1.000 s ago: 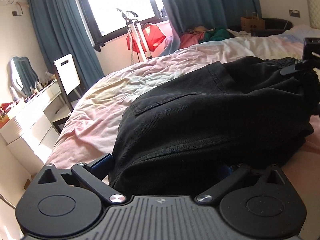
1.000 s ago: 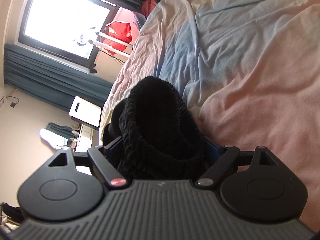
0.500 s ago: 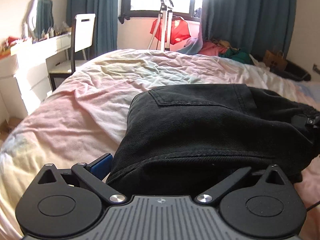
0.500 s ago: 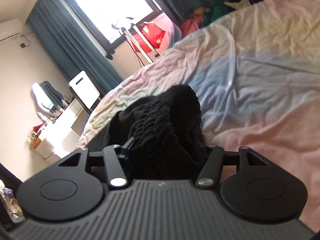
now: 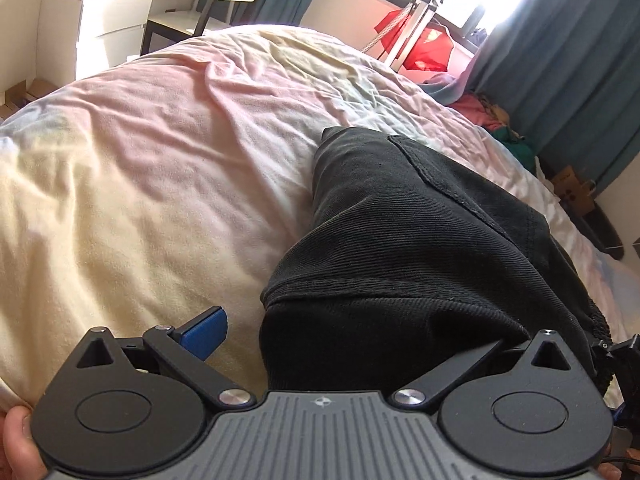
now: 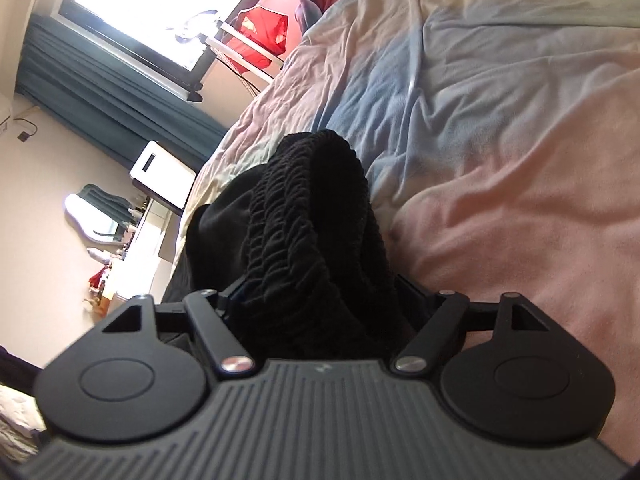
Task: Fold clothes
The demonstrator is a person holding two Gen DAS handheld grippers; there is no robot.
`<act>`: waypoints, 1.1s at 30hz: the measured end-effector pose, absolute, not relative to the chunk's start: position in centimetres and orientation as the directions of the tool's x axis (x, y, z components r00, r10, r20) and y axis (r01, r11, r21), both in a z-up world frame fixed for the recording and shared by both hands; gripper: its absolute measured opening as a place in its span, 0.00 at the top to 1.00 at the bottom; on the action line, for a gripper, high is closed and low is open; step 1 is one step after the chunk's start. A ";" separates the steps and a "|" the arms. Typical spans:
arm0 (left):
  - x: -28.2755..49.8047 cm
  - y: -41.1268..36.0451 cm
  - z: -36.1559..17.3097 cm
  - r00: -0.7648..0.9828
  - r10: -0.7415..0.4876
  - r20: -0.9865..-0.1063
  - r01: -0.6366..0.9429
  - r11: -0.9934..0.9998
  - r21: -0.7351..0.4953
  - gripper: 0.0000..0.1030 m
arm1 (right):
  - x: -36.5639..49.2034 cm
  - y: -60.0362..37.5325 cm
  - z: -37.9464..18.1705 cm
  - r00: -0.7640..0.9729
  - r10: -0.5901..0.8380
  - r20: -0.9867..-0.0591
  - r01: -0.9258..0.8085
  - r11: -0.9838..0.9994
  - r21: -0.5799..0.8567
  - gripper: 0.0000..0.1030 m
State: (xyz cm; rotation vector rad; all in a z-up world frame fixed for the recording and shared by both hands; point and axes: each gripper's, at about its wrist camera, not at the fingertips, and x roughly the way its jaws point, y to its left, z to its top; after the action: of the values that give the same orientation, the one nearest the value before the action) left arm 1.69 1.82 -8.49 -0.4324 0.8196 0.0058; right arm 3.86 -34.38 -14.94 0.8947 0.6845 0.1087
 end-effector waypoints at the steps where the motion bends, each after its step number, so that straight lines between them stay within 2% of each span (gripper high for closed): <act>1: 1.6 1.8 -8.4 0.688 -0.154 -0.709 -0.172 0.914 -0.366 0.00 | 3.9 -34.3 -15.2 0.781 0.364 -0.508 0.198 0.628 0.753 0.16; 6: 1.6 2.6 -8.5 0.679 -0.156 -0.717 -0.209 0.895 -0.393 0.00 | 4.8 -33.6 -16.3 0.738 0.460 -0.493 0.194 0.555 0.809 0.15; 8: 1.7 3.0 -8.6 0.673 -0.162 -0.722 -0.229 0.882 -0.411 0.00 | 5.5 -32.6 -16.7 0.715 0.478 -0.510 0.173 0.586 0.792 0.11; 9: 1.7 3.2 -8.6 0.670 -0.165 -0.724 -0.239 0.876 -0.420 0.00 | 5.9 -31.9 -16.9 0.700 0.483 -0.527 0.159 0.613 0.774 0.06; 12: 1.9 3.6 -8.8 0.658 -0.179 -0.732 -0.259 0.859 -0.442 0.00 | 6.4 -30.6 -16.8 0.687 0.475 -0.550 0.122 0.671 0.731 0.04; 14: 2.1 3.7 -9.0 0.642 -0.203 -0.739 -0.254 0.854 -0.455 0.00 | 6.5 -30.2 -16.3 0.685 0.467 -0.559 0.113 0.690 0.715 0.08; 16: 2.3 3.8 -9.0 0.611 -0.255 -0.749 -0.224 0.853 -0.472 0.01 | 6.0 -29.8 -15.4 0.692 0.440 -0.572 0.109 0.720 0.685 0.27; 19: 2.2 4.3 -8.6 0.567 -0.340 -0.750 -0.183 0.836 -0.517 0.01 | 5.4 -29.2 -14.1 0.705 0.401 -0.585 0.101 0.760 0.642 0.37; 22: 1.8 5.1 -7.4 0.537 -0.421 -0.731 -0.126 0.816 -0.564 0.01 | 4.9 -28.9 -13.3 0.721 0.376 -0.582 0.092 0.781 0.618 0.41; 28: 1.6 6.1 -4.5 0.478 -0.537 -0.695 0.040 0.804 -0.594 0.00 | 4.4 -28.5 -12.6 0.736 0.345 -0.583 0.081 0.810 0.582 0.43; 33: 6.2 7.6 -5.6 0.432 -0.556 -0.710 -0.056 0.770 -0.636 0.00 | 4.4 -28.3 -12.4 0.740 0.336 -0.582 0.074 0.820 0.567 0.43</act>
State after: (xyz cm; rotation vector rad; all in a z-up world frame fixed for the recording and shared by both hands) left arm 6.18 7.62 -5.57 -0.6464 1.0958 -0.3402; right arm 4.41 -28.28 -12.37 0.6043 0.7332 0.1539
